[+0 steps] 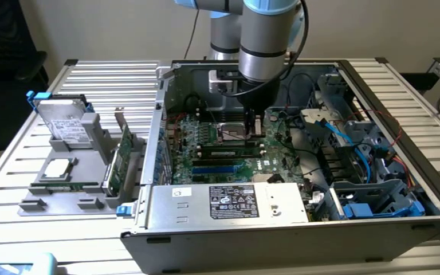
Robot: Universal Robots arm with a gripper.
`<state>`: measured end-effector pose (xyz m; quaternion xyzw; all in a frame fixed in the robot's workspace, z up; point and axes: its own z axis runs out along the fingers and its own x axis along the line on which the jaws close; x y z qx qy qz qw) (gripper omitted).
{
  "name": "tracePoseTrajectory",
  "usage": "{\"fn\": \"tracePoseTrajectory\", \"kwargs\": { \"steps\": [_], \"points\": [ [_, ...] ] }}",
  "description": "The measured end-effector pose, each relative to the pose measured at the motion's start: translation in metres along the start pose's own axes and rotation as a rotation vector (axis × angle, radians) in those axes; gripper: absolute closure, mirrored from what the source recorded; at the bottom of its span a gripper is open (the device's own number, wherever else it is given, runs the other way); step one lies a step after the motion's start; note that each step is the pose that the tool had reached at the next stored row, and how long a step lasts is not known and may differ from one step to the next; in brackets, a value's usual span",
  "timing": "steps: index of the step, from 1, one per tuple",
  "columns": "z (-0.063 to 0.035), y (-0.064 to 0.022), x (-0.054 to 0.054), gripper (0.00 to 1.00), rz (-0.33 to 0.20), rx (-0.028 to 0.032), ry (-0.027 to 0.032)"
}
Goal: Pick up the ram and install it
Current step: 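Press down the ram until it locks into place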
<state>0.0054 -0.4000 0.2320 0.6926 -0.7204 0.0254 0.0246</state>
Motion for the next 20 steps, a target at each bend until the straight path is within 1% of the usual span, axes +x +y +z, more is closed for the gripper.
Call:
{"fn": "tracePoseTrajectory", "kwargs": {
  "steps": [1, 2, 9, 14, 16, 20],
  "points": [
    [-0.0006, 0.0021, 0.0, 0.89, 0.0, -0.0018, -0.0004],
    [-0.0009, 0.0052, 0.0, 0.89, 0.0, -0.0022, -0.0006],
    [-0.0027, 0.0348, 0.002, 0.89, 0.0, -0.0024, -0.0004],
    [-0.0043, 0.0531, 0.002, 0.89, 0.0, -0.0024, -0.0004],
    [-0.0043, 0.058, 0.003, 0.89, 0.0, -0.0024, -0.0005],
    [-0.0043, 0.0641, 0.003, 0.89, 0.0, -0.0024, -0.0005]
  ]
}}
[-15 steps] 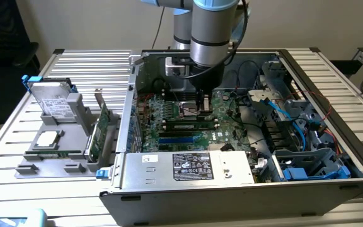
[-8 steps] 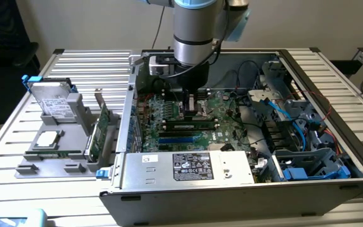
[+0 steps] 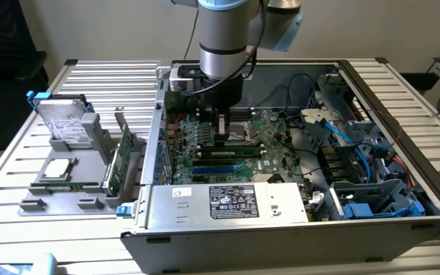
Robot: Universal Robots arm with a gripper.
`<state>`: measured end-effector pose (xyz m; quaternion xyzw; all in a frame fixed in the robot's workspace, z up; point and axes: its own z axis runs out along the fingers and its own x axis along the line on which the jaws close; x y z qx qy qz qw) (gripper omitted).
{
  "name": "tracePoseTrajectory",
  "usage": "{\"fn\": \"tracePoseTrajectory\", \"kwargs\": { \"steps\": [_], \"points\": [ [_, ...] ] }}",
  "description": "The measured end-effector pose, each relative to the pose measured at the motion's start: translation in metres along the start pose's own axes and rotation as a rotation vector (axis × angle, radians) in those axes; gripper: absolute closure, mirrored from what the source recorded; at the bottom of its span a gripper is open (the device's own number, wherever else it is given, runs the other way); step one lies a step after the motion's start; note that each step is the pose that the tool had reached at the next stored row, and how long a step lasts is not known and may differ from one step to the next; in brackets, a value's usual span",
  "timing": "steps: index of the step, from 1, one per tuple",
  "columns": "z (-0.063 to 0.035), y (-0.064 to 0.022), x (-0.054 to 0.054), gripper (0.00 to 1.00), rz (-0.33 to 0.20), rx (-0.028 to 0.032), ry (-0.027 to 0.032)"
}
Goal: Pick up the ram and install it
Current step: 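Press down the ram until it locks into place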
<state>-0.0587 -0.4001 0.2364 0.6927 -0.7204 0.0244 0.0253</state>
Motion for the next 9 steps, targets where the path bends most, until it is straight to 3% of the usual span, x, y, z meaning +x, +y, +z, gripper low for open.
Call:
{"fn": "tracePoseTrajectory", "kwargs": {
  "steps": [5, 9],
  "points": [
    [0.0002, 0.0085, 0.0, 0.89, 0.0, 0.0016, -0.0002],
    [0.001, 0.012, 0.0, 0.89, 0.001, 0.0111, -0.0003]
  ]
}}
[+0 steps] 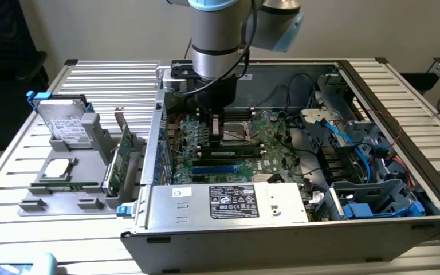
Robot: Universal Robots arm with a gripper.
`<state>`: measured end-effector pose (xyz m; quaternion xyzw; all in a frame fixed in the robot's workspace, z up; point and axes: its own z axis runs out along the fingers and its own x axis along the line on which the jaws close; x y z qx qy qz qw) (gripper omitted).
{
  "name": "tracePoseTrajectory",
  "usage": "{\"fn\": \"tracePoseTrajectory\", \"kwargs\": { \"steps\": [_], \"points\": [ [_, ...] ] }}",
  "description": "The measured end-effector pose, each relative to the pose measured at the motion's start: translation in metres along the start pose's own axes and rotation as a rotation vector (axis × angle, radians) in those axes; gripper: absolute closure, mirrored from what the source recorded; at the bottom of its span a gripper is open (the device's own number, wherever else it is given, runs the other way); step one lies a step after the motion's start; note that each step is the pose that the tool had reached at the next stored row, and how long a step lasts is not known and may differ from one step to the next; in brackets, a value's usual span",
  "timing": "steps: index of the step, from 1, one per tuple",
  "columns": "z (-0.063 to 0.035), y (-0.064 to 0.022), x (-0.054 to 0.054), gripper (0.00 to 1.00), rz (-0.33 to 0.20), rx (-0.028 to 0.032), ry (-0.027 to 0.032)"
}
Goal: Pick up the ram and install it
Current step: 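Press down the ram until it locks into place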
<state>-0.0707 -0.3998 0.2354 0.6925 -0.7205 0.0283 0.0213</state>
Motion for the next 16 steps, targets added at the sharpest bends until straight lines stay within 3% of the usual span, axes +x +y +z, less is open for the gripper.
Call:
{"fn": "tracePoseTrajectory", "kwargs": {
  "steps": [5, 8, 16],
  "points": [
    [0.0011, 0.0039, 0.0001, 0.89, 0.0, 0.0046, 0.0001],
    [0.0033, 0.0043, 0.0, 0.89, 0.001, 0.0114, -0.0002],
    [0.0066, 0.0052, -0.0002, 0.89, 0.001, 0.0147, -0.0001]
  ]
}}
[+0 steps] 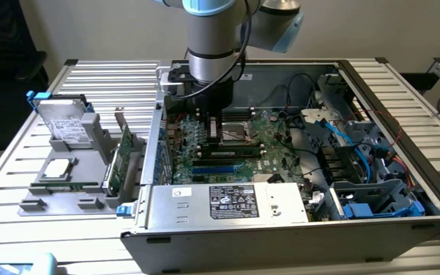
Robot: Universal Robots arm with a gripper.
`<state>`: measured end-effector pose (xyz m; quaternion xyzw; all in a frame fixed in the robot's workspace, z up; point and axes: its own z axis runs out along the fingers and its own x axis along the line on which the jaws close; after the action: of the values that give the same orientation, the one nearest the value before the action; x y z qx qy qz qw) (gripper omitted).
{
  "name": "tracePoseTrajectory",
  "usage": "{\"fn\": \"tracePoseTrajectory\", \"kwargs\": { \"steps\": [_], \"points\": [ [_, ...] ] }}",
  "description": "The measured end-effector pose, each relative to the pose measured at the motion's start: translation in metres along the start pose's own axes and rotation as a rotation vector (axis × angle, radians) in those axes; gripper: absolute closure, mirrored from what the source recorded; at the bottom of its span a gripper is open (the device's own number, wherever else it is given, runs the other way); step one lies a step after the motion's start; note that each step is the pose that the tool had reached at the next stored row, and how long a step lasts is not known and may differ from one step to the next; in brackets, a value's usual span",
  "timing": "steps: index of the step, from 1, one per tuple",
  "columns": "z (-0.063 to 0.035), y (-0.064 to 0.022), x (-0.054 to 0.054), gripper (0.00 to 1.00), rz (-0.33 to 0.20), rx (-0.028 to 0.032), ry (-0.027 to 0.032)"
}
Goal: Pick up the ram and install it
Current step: 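Press down the ram until it locks into place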
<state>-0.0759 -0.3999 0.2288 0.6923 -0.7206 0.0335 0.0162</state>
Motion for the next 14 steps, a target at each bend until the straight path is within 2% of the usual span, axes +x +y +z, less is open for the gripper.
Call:
{"fn": "tracePoseTrajectory", "kwargs": {
  "steps": [6, 11, 14],
  "points": [
    [0.0027, 0.0006, -0.0002, 0.89, 0.0, 0.0019, -0.0002],
    [0.004, 0.0007, -0.0002, 0.89, 0.0, 0.0064, 0.0001],
    [0.0032, 0.0003, -0.0004, 0.89, 0.001, 0.009, -0.0019]
  ]
}}
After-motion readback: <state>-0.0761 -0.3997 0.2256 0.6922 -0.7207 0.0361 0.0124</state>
